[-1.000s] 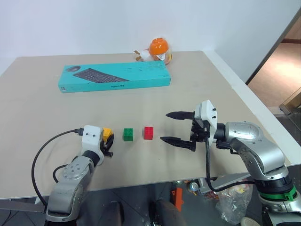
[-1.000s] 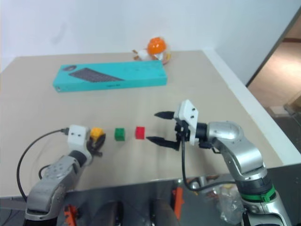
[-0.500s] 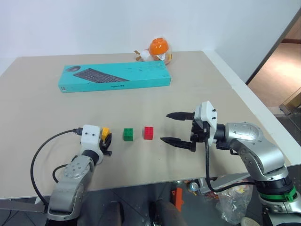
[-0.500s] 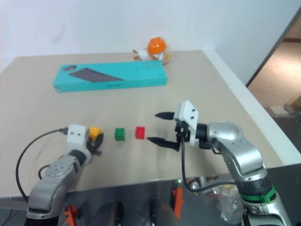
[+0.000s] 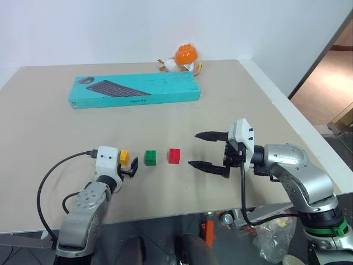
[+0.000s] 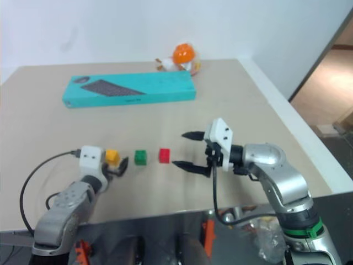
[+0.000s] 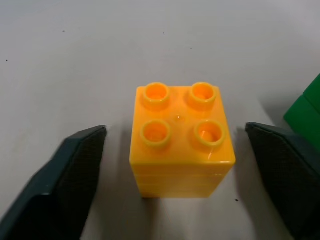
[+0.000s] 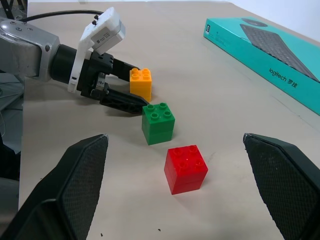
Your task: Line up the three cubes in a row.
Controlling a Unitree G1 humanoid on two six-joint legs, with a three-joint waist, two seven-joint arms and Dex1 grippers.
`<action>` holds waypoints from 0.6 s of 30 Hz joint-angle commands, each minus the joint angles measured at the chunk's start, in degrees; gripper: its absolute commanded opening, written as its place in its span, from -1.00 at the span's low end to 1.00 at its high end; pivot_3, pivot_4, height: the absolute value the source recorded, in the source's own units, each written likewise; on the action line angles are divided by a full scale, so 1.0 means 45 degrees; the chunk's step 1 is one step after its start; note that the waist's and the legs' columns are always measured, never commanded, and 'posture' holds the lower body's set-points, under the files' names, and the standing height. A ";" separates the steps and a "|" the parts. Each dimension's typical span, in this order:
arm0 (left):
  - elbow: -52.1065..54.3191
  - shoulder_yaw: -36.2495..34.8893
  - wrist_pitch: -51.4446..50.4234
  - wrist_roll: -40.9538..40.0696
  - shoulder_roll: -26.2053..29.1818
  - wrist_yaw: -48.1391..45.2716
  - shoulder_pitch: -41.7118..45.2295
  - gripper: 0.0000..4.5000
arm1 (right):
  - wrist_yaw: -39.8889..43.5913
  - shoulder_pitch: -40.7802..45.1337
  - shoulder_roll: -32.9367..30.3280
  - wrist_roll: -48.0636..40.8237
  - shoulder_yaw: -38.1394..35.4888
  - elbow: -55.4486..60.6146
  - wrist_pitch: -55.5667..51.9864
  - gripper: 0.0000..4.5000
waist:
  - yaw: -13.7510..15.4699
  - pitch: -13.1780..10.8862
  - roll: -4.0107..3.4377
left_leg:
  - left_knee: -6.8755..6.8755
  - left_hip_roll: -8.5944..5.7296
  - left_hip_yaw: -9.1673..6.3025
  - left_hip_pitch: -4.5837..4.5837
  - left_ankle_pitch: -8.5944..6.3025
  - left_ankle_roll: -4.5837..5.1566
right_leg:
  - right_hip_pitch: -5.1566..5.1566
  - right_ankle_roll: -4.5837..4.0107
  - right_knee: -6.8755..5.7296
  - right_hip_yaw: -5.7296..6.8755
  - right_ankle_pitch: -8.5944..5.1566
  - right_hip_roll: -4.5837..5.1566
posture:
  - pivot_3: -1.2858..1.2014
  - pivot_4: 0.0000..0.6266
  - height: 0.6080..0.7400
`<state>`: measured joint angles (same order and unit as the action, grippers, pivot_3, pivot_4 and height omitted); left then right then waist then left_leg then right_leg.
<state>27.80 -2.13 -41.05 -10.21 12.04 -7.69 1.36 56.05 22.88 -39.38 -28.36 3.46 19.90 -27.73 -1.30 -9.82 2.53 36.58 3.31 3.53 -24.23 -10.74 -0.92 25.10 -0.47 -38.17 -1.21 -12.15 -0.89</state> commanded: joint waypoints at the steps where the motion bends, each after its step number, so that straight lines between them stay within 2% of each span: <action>1: 0.0946 -0.0516 -0.0316 -0.0455 0.0302 -0.0356 -0.0071 0.99 | 0.0009 0.0061 0.0033 -0.0142 -0.0267 0.0232 0.0125 1.00 | -0.0002 0.0000 0.0000 | -0.0001 0.0001 0.0002 0.0000 0.0000 0.0000 | 0.0002 0.0000 0.0000 0.0000 0.0000 -0.0001 | 0.03 -0.52 1.00; 6: 0.2368 -0.2432 -0.0996 -0.2481 0.1945 -0.2364 -0.0421 0.99 | 0.0094 0.0280 0.0077 -0.0506 -0.0475 0.0148 -0.0105 1.00 | -0.0010 -0.0004 0.0004 | -0.0011 0.0014 -0.0001 -0.0002 -0.0001 -0.0001 | 0.0015 -0.0018 -0.0001 0.0003 -0.0010 -0.0008 | 0.03 -0.52 1.00; 10: 0.2013 -0.4131 -0.0996 -0.4842 0.3083 -0.4318 0.0179 0.99 | 0.0066 0.0741 0.0274 -0.0818 -0.0494 -0.0055 -0.0252 1.00 | -0.0002 -0.0005 0.0007 | -0.0012 0.0012 -0.0017 -0.0002 -0.0001 -0.0001 | 0.0009 -0.0077 -0.0002 0.0019 -0.0045 -0.0004 | 0.03 -0.52 1.00; 13: 0.1258 -0.4758 -0.1316 -0.6173 0.3708 -0.5037 0.0921 0.99 | 0.0034 0.1166 0.0545 -0.0771 -0.0361 -0.0523 -0.0163 1.00 | -0.0003 -0.0011 0.0018 | -0.0002 0.0007 -0.0016 -0.0003 0.0001 0.0000 | 0.0008 -0.0078 -0.0002 0.0022 -0.0044 -0.0008 | 0.03 -0.52 1.00; 16: -0.0743 -0.4548 -0.0572 -0.5745 0.4794 -0.5895 0.2200 0.99 | -0.0094 0.1732 0.1072 0.0063 -0.0065 -0.1917 0.0781 1.00 | -0.0003 -0.0006 0.0027 | -0.0002 -0.0001 -0.0009 0.0010 0.0002 0.0001 | -0.0004 -0.0075 0.0000 0.0023 -0.0042 -0.0006 | 0.03 -0.52 1.00; 18: -0.2393 -0.3829 0.0622 -0.4935 0.5793 -0.7264 0.2849 0.99 | -0.0048 0.2044 0.1323 0.0658 0.0087 -0.3046 0.1528 1.00 | -0.0003 -0.0007 0.0029 | 0.0001 0.0000 0.0003 0.0005 0.0002 0.0001 | 0.0005 -0.0074 0.0000 0.0021 -0.0042 -0.0013 | 0.03 -0.52 1.00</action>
<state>22.20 -21.08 -43.68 -35.19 35.10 -34.99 12.02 55.85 30.44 -33.90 -27.67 3.98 9.67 -24.59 -1.32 -9.86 2.66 36.59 3.30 3.56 -24.22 -10.73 -0.91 25.13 -0.81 -38.17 -1.12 -12.34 -0.95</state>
